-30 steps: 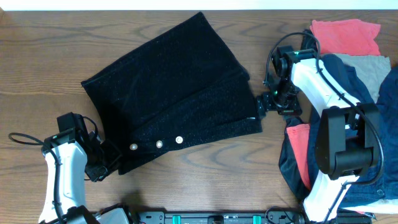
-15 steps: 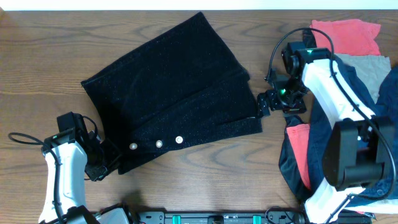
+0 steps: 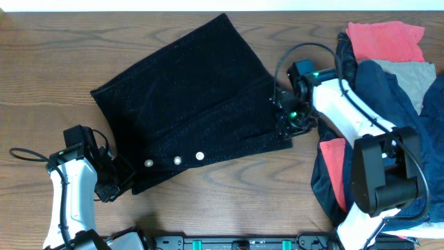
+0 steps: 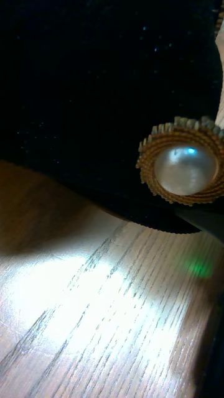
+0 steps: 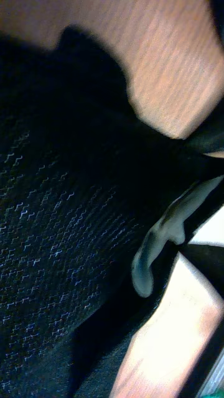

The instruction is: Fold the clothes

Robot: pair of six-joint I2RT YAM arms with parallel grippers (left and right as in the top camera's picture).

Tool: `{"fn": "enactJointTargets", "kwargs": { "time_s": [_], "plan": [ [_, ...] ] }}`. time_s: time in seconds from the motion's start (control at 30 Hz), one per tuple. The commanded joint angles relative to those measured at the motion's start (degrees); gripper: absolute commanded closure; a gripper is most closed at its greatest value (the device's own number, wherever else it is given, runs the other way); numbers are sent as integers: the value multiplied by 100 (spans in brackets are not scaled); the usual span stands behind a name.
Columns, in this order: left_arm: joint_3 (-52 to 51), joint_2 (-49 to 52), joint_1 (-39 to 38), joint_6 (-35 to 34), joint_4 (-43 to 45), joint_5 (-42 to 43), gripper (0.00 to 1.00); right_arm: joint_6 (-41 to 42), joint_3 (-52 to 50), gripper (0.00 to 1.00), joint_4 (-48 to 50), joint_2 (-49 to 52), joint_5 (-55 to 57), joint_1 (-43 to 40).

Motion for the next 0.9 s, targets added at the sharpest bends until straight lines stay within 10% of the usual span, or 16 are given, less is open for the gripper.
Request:
{"fn": "enactJointTargets", "kwargs": {
  "time_s": [0.0, 0.67, 0.7, 0.8, 0.87],
  "plan": [
    [28, 11, 28, 35, 7, -114, 94, 168, -33, 99, 304, -11, -66, 162],
    [28, 11, 28, 35, 28, -116, 94, 1462, 673, 99, 4562, -2, -13, -181],
    [28, 11, 28, 35, 31, -114, 94, 1460, 669, 90, 4524, 7, 9, -166],
    [31, 11, 28, 35, 48, -114, 94, 1429, 664, 11, 4271, 70, 61, -140],
    [28, 11, 28, 35, 50, -114, 94, 1432, 664, 1, 3871, 70, 407, -155]
  ]
}}
